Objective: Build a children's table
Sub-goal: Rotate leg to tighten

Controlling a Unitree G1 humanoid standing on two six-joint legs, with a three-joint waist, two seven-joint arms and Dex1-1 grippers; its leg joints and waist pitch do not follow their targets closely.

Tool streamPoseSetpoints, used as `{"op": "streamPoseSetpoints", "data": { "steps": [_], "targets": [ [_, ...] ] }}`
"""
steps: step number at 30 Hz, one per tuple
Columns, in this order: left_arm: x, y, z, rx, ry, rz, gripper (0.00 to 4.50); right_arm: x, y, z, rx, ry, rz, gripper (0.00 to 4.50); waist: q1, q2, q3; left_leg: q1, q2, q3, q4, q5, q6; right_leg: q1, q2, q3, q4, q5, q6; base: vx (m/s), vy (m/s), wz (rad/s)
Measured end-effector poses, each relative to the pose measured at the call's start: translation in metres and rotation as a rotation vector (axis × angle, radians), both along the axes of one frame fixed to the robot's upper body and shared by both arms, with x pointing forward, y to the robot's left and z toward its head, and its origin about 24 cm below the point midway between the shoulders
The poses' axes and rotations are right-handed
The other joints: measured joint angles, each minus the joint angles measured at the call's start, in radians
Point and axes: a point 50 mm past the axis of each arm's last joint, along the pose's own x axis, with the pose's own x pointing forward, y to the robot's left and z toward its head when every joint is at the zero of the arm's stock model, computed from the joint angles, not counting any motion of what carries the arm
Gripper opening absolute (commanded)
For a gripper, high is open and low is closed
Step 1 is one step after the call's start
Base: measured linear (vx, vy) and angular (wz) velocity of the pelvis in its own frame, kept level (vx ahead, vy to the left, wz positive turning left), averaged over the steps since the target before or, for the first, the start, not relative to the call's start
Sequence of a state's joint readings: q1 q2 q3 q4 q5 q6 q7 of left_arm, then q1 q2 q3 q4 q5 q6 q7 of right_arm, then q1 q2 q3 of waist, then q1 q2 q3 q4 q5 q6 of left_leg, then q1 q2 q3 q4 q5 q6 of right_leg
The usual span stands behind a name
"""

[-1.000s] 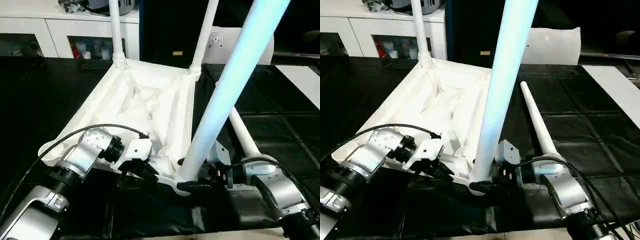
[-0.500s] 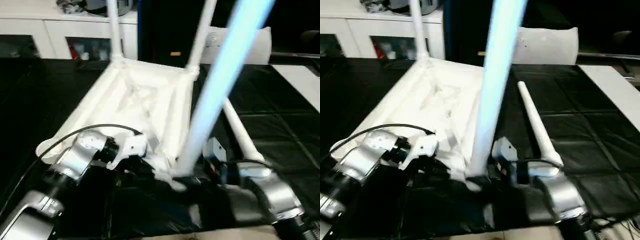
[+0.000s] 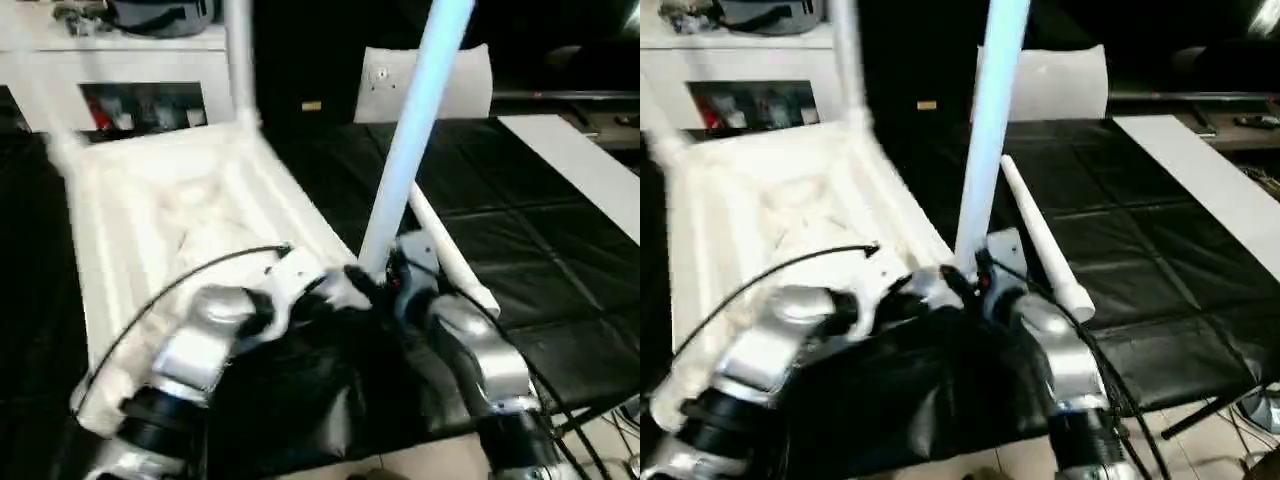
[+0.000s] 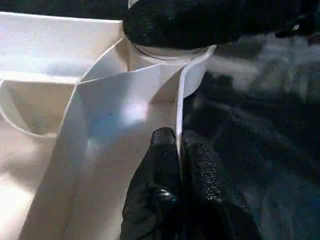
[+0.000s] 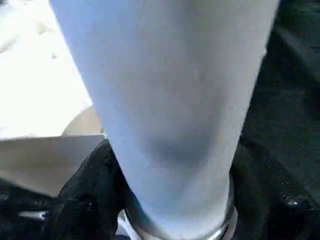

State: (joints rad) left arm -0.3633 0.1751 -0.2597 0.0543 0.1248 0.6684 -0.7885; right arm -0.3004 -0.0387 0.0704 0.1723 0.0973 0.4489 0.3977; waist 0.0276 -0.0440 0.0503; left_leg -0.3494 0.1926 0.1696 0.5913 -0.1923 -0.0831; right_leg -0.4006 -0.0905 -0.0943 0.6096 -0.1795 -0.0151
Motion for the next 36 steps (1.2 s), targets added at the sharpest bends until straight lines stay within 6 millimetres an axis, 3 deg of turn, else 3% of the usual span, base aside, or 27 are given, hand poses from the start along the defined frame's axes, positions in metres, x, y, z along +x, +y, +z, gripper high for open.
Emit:
{"op": "streamPoseSetpoints", "data": {
  "steps": [1, 2, 3, 10, 15, 19, 25, 29, 36],
  "targets": [
    [0.000, -0.001, 0.000, 0.001, -0.004, 0.003, 0.00, 0.001, 0.000, 0.000, -0.007, -0.003, -0.003, 2.63, 0.003, 0.000, 0.000, 0.000, 0.000, 0.000, -0.001, 0.000, 0.000, 0.000, 0.000, 0.000, 0.000, 0.000, 0.000, 0.000, 0.000, 0.00],
    [0.000, -0.002, 0.001, 0.003, -0.007, 0.005, 0.00, 0.001, 0.000, 0.001, -0.010, -0.006, -0.005, 3.19, 0.004, 0.000, 0.000, 0.000, 0.000, 0.000, -0.002, 0.000, 0.000, 0.000, 0.000, 0.000, 0.000, 0.000, 0.001, 0.000, 0.000, 0.00],
    [0.000, -0.002, 0.001, 0.005, -0.008, 0.006, 0.00, 0.001, 0.001, 0.001, -0.007, -0.009, -0.007, 3.33, 0.005, 0.000, 0.000, 0.000, 0.000, 0.000, -0.003, 0.000, 0.000, 0.000, 0.000, 0.000, 0.000, -0.001, 0.001, 0.000, 0.000, 0.00],
    [-0.001, 0.002, 0.003, 0.031, -0.025, -0.036, 0.00, -0.006, 0.003, 0.001, 0.017, -0.028, 0.013, 3.87, 0.005, 0.000, 0.000, -0.001, 0.000, 0.000, -0.005, 0.000, 0.000, -0.002, 0.001, 0.000, 0.000, -0.001, 0.002, 0.000, 0.000, 0.00],
    [-0.002, 0.017, 0.004, 0.038, -0.030, -0.129, 0.00, -0.020, -0.011, 0.000, 0.006, -0.049, 0.181, 4.43, 0.010, -0.001, 0.001, -0.002, 0.001, 0.000, -0.005, 0.000, 0.000, -0.002, 0.001, 0.000, 0.000, -0.002, 0.003, 0.000, 0.000, 0.00],
    [-0.002, 0.031, 0.004, 0.055, -0.039, -0.213, 0.00, -0.029, -0.023, 0.001, -0.013, -0.053, 0.294, 4.43, 0.014, -0.002, 0.002, -0.002, 0.001, 0.000, -0.005, 0.000, 0.000, -0.002, 0.001, -0.001, 0.000, -0.002, 0.003, 0.000, 0.000, 0.00],
    [0.000, 0.052, 0.007, 0.085, -0.040, -0.404, 0.00, -0.039, -0.046, 0.006, -0.036, -0.067, 0.519, 4.43, 0.040, -0.005, 0.003, -0.001, 0.001, -0.001, -0.003, 0.000, 0.000, -0.002, 0.000, -0.001, 0.000, -0.002, 0.003, 0.000, 0.000, 0.00],
    [0.000, 0.056, 0.009, 0.083, -0.017, -0.499, 0.00, -0.041, -0.053, 0.010, -0.074, -0.071, 0.630, 4.43, 0.061, -0.006, 0.003, -0.002, 0.001, 0.000, -0.002, 0.000, 0.000, -0.002, 0.000, -0.001, 0.000, -0.001, 0.002, 0.000, 0.000, 0.00],
    [0.002, 0.057, 0.010, 0.112, -0.010, -0.650, 0.00, -0.044, -0.053, 0.010, -0.113, -0.077, 0.800, 4.43, 0.078, -0.006, 0.003, -0.002, 0.001, 0.000, -0.002, 0.000, 0.000, -0.002, -0.001, -0.001, 0.000, 0.001, -0.002, 0.000, 0.000, 0.00]
  ]
}}
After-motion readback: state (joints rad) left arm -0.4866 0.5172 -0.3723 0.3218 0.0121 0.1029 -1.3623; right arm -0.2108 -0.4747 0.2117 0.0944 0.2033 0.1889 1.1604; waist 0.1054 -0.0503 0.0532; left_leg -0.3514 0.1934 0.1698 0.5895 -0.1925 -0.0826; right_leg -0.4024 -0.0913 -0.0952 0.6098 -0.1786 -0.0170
